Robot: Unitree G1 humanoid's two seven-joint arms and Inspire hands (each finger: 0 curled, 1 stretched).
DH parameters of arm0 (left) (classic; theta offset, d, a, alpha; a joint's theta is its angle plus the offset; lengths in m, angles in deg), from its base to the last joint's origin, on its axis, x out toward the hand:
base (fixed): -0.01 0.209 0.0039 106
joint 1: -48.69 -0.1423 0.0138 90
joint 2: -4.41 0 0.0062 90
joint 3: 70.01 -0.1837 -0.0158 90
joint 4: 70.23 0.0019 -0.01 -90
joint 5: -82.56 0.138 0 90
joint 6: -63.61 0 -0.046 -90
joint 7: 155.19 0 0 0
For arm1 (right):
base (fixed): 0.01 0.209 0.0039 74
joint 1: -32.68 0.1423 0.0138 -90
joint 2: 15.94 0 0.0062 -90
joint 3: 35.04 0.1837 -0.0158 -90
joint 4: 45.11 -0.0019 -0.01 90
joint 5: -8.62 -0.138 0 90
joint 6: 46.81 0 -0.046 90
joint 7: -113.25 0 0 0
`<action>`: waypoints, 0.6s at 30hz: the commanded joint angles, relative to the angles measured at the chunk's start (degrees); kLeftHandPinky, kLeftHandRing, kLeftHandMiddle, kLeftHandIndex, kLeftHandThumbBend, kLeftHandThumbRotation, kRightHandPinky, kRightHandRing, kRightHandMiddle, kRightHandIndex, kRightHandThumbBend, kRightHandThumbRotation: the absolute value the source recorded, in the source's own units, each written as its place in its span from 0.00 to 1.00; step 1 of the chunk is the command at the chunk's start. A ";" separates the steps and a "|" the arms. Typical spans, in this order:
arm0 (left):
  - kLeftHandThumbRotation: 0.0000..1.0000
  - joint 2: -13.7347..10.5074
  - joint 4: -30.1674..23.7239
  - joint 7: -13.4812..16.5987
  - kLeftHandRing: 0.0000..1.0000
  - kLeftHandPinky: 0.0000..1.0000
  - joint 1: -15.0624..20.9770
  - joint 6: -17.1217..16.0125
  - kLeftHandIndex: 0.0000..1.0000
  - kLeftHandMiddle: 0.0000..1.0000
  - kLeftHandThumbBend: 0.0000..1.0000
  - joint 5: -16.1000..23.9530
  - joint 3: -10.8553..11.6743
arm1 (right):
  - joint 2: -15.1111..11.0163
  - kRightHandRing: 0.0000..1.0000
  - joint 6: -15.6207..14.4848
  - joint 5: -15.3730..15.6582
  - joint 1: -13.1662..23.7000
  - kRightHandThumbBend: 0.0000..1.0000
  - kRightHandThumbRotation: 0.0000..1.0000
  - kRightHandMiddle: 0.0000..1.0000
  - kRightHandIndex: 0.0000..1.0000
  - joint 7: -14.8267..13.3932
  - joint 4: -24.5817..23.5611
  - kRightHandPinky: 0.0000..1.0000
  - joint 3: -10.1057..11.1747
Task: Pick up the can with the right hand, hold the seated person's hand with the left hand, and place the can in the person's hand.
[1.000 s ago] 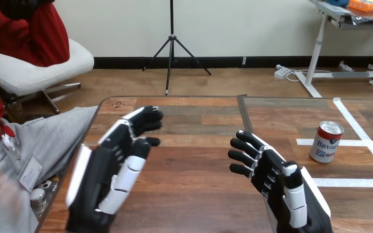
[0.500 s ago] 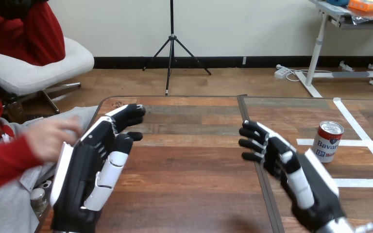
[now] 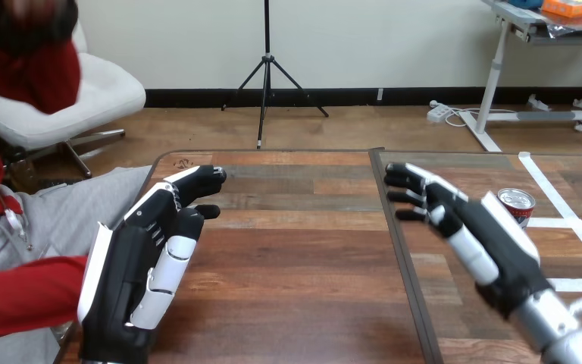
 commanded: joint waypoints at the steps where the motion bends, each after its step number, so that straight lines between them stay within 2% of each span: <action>1: 0.89 0.13 -0.03 0.17 0.80 0.71 4.00 -0.67 0.70 0.77 0.66 0.60 0.60 | -3.12 0.89 4.89 2.90 15.37 0.86 0.98 0.89 0.89 -1.49 12.68 0.83 1.24; 10: 0.89 0.22 0.28 0.45 0.79 0.67 4.07 -1.43 0.68 0.76 0.63 1.42 0.54 | -5.20 0.88 6.91 7.52 23.16 0.84 0.99 0.89 0.90 -4.72 23.67 0.82 0.44; 16: 0.89 0.25 0.64 0.18 0.77 0.63 4.02 -1.93 0.67 0.76 0.61 1.10 0.36 | -5.56 0.89 7.51 8.65 27.85 0.83 0.99 0.90 0.91 -6.22 30.89 0.82 0.55; 18: 0.89 0.23 0.64 0.05 0.77 0.62 3.95 -1.93 0.67 0.76 0.60 0.98 0.27 | -5.69 0.89 7.96 9.07 29.16 0.85 0.99 0.90 0.91 -6.81 33.19 0.83 0.56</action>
